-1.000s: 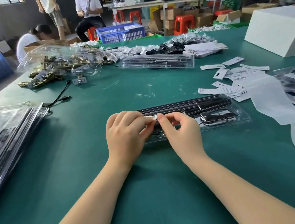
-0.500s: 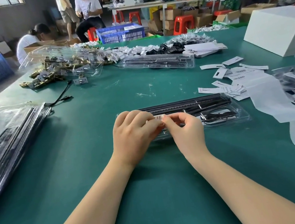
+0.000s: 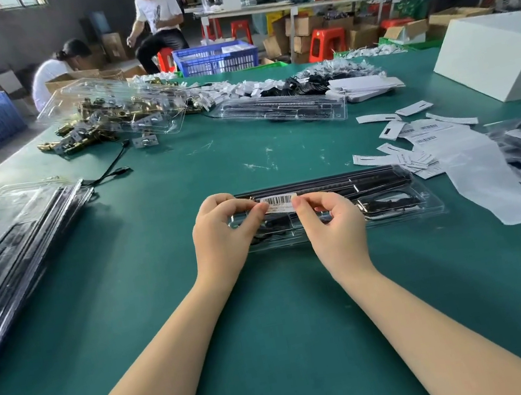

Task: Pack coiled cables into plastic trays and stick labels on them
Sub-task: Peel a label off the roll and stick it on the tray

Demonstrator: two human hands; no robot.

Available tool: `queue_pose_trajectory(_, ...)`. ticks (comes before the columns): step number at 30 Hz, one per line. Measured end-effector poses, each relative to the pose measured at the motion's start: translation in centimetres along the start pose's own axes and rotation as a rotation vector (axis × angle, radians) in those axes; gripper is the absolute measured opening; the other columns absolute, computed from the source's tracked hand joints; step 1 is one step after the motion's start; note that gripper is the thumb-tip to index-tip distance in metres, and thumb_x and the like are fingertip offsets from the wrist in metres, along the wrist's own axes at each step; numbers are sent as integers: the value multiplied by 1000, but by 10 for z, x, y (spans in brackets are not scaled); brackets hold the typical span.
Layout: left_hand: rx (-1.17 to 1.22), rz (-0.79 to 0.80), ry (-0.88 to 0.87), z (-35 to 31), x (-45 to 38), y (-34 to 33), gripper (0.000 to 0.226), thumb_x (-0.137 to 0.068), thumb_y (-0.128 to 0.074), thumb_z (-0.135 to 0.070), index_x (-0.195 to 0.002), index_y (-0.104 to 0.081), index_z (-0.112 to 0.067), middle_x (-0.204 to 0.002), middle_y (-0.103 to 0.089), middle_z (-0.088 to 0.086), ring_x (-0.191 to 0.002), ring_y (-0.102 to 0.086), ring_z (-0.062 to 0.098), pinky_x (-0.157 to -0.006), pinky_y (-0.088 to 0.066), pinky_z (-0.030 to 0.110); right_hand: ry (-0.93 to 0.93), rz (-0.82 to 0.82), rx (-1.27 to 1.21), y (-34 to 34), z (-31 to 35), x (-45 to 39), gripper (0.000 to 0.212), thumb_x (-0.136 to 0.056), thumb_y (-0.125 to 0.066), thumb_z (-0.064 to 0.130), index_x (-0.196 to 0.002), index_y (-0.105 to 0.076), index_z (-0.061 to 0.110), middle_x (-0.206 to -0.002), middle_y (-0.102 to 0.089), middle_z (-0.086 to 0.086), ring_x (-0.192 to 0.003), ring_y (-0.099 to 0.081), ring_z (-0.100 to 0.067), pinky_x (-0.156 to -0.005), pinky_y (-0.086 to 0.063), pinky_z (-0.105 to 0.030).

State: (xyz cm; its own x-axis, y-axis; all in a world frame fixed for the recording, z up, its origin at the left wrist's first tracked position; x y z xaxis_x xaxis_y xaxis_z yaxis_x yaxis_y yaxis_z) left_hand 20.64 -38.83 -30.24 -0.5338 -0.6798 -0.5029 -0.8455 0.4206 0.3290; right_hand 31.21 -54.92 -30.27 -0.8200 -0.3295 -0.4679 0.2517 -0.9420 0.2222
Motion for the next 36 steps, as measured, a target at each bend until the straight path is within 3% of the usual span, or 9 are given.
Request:
queue_pose_trajectory(4, 48, 50, 32, 2, -3, -3, 15, -85, -72, -28, -74, -65, -35, -89, -55, -15, -93, -51, -6, -80, -34, 3, 9, 26, 12, -3, 1, -1, 6, -90, -67, 32, -84, -68, 30, -84, -69, 13, -88, -63, -11, -85, -50, -32)
queue_pose_trajectory(6, 42, 76, 1, -1, -5, -1, 11, -88, -68, -26, -77, -67, -28, -88, -59, -12, -90, -54, -2, -82, -40, 11, 8, 29, 1, -4, 1, -4, 7, -91, -65, 31, -85, -67, 29, -83, -69, 12, -85, -64, -9, -82, -50, -28)
queue_pose_trajectory(10, -333, 241, -241, -14, -2, -4, 27, -91, -58, -41, -106, -71, -23, -109, -68, -10, -102, -61, 8, -89, -47, 29, -105, -112, -120, 9, -11, -10, 10, -94, -61, 31, -87, -65, 26, -78, -70, 8, -75, -64, -4, -69, -49, -21)
queue_pose_trajectory(14, -569, 640, -323, -5, 17, -36, 44, -96, -48, -47, -137, -53, -31, -146, -46, -12, -137, -37, 10, -114, -27, 33, -166, -277, -144, 30, -23, -13, 14, -96, -59, 32, -87, -64, 23, -73, -70, 8, -63, -59, 1, -60, -44, -16)
queue_pose_trajectory(18, -615, 707, -407, -8, 27, -50, 43, -103, -36, -30, -146, -37, -34, -154, -32, -10, -145, -22, 15, -118, -16, 36, -179, -293, -155, 32, -24, -11, 14, -95, -59, 31, -88, -66, 20, -73, -70, 8, -65, -61, 1, -61, -47, -17)
queue_pose_trajectory(21, -477, 672, -369, -11, 28, -55, 41, -100, -44, -28, -141, -46, -34, -148, -43, -11, -141, -31, 12, -118, -21, 35, -155, -215, -111, 25, -19, -9, 9, -94, -62, 31, -88, -66, 26, -82, -71, 7, -80, -66, -11, -76, -54, -33)
queue_pose_trajectory(24, -112, 386, -145, -8, 14, -32, 28, -92, -62, -29, -120, -66, -29, -114, -67, -20, -111, -59, -1, -102, -43, 26, -129, -107, -81, 17, -14, -8, 7, -92, -64, 31, -85, -66, 31, -85, -69, 12, -86, -64, -8, -87, -52, -35)
queue_pose_trajectory(27, 67, 165, 9, 1, 5, -12, 7, -87, -69, -30, -90, -71, -36, -88, -70, -24, -87, -64, -3, -81, -47, 17, -110, -36, -29, 12, -11, -6, 7, -91, -65, 34, -84, -66, 35, -88, -70, 10, -95, -63, -15, -94, -48, -44)
queue_pose_trajectory(36, 168, 144, 169, 14, 1, -11, 14, -83, -73, -32, -70, -69, -31, -62, -62, -23, -55, -50, -4, -63, -39, 23, -73, 46, 74, 6, 1, -4, 13, -90, -65, 37, -80, -60, 45, -86, -62, 27, -102, -56, -11, -102, -39, -50)
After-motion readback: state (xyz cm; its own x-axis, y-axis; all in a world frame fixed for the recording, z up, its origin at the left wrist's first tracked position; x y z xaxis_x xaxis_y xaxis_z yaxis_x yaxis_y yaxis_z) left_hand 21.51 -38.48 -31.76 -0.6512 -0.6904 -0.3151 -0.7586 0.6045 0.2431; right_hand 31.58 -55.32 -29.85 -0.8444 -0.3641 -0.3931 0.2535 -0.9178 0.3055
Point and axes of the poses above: each hand's wrist, its own x-axis away from the middle knuckle, its own y-axis out of the back of the hand, z = x × y, the point moved 8 cm from there along -x, towards the middle knuckle
